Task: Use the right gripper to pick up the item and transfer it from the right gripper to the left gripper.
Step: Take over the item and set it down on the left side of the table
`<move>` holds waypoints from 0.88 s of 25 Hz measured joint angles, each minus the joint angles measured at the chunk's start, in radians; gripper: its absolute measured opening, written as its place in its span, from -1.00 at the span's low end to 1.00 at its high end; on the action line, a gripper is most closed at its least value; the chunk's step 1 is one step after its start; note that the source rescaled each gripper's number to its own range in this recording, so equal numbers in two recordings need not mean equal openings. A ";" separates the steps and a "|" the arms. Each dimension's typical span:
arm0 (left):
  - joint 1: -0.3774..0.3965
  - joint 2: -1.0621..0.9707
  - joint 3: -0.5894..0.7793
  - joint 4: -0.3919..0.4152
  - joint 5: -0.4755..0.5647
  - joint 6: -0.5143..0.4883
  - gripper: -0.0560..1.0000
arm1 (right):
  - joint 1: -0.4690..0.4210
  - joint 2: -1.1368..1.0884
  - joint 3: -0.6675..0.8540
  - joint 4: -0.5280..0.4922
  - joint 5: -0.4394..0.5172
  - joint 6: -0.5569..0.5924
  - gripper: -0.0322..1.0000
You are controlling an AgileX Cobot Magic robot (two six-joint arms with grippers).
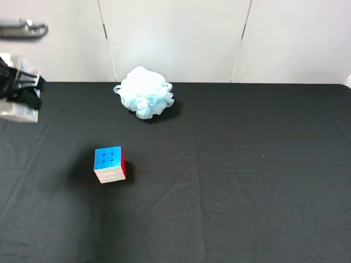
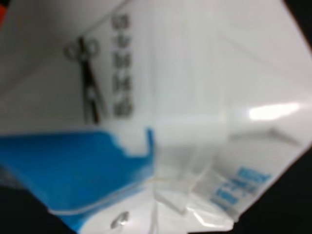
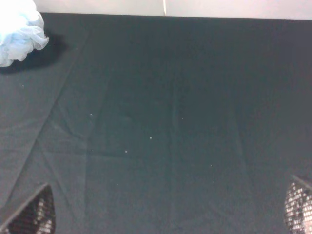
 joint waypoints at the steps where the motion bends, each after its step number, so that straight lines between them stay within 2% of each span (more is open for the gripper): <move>1: 0.003 0.028 0.000 0.002 -0.003 0.000 -0.89 | 0.000 0.000 0.000 0.000 0.000 0.000 0.99; 5: 0.008 0.141 0.000 0.018 -0.029 -0.003 -0.89 | 0.000 -0.001 0.000 0.000 0.000 0.000 0.99; 11: 0.008 0.269 0.000 0.022 -0.125 -0.003 -0.89 | 0.000 -0.001 0.000 0.000 0.000 0.000 0.99; 16: 0.008 0.314 0.000 0.022 -0.140 -0.002 -0.88 | 0.000 -0.001 0.000 0.000 0.000 0.000 0.99; 17: 0.008 0.321 0.000 0.022 -0.143 -0.001 -0.75 | 0.000 -0.001 0.000 0.000 0.000 0.000 0.99; 18: 0.008 0.323 -0.001 0.025 -0.148 0.001 -0.48 | 0.000 -0.001 0.000 0.000 0.000 0.000 0.99; 19: 0.008 0.324 -0.001 0.029 -0.153 0.001 0.01 | 0.000 -0.001 0.000 0.000 0.000 0.000 0.99; 20: 0.008 0.324 -0.003 0.032 -0.153 0.001 0.33 | 0.000 -0.001 0.000 0.000 0.000 0.000 0.99; 21: 0.008 0.324 -0.006 0.038 -0.148 0.001 0.58 | 0.000 -0.001 0.000 0.000 0.000 0.000 0.99; 22: 0.008 0.324 -0.012 0.041 -0.133 0.001 0.74 | 0.000 -0.001 0.000 0.000 0.000 0.000 0.99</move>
